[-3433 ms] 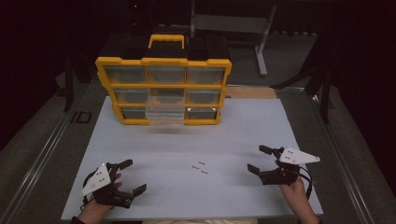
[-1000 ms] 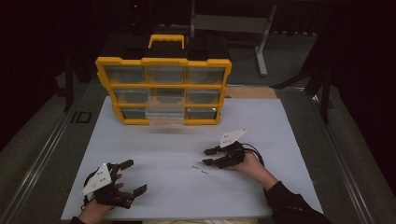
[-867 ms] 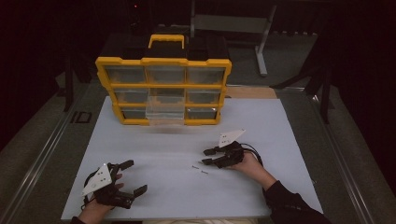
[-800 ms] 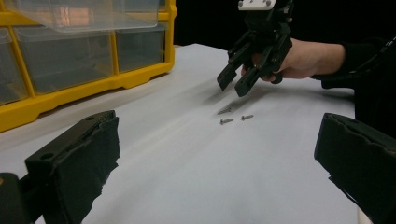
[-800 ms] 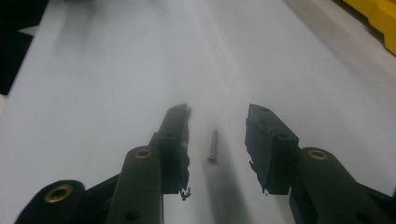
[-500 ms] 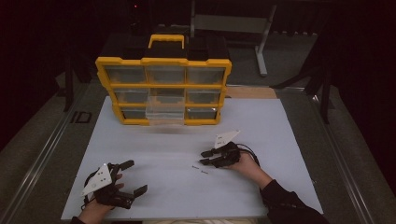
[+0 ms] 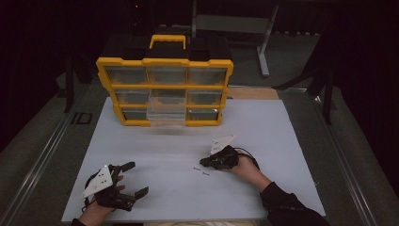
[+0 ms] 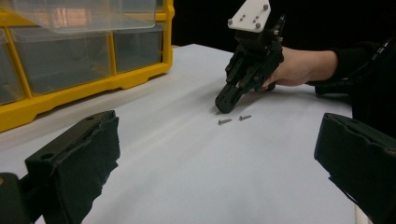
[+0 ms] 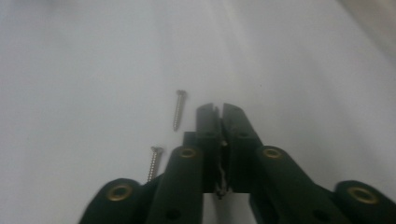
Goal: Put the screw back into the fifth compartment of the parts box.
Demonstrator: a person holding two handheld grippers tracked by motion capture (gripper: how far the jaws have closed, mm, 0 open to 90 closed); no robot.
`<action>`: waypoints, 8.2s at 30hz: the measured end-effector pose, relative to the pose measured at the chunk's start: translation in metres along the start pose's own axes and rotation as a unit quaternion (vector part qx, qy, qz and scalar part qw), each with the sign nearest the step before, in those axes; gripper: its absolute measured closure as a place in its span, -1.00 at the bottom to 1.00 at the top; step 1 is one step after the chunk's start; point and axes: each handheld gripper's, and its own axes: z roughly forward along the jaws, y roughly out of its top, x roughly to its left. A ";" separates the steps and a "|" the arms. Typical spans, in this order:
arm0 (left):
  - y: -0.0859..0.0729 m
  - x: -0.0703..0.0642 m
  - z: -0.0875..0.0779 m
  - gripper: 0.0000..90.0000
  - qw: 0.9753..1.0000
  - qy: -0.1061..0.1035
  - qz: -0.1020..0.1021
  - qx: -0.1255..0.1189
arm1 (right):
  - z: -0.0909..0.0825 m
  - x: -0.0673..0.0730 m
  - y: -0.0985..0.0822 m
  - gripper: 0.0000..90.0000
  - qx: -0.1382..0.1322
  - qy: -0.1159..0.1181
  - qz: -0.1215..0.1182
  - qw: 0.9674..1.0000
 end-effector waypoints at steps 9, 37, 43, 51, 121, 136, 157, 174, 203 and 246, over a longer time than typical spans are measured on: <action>0.000 0.000 0.000 -0.97 1.000 0.000 0.000 0.000 | -0.007 -0.001 0.003 0.95 -0.013 0.008 0.024 1.000; 0.000 0.001 0.001 -0.97 1.000 0.002 -0.001 0.002 | -0.068 -0.005 0.034 0.96 -0.051 -0.023 0.030 0.998; 0.000 0.001 0.001 -0.97 1.000 0.002 -0.002 0.001 | -0.083 -0.008 0.048 0.96 -0.065 -0.036 0.019 0.997; 0.000 0.001 0.001 -0.97 1.000 0.002 -0.001 0.003 | -0.113 -0.017 0.073 0.96 -0.102 -0.056 0.012 0.993; -0.001 0.001 -0.001 -0.97 1.000 -0.002 -0.002 0.002 | -0.035 -0.067 0.199 0.94 -0.093 -0.035 0.019 0.995; -0.001 0.001 0.000 -0.97 1.000 -0.003 -0.002 0.003 | -0.044 -0.069 0.198 0.04 -0.116 -0.038 0.042 0.992; -0.001 0.001 0.000 -0.97 1.000 -0.002 -0.003 0.005 | -0.072 -0.050 0.187 -0.41 -0.126 -0.042 0.045 0.990; -0.001 0.001 0.000 -0.97 1.000 -0.001 -0.006 0.005 | -0.089 -0.036 0.151 -0.45 -0.133 -0.046 0.056 0.988; -0.001 0.001 0.001 -0.97 1.000 -0.001 -0.004 0.007 | -0.062 0.010 0.065 -0.32 -0.113 -0.007 0.049 0.992; -0.001 0.001 0.001 -0.97 1.000 -0.002 -0.005 0.007 | 0.017 0.018 0.011 0.71 -0.019 0.004 -0.004 1.000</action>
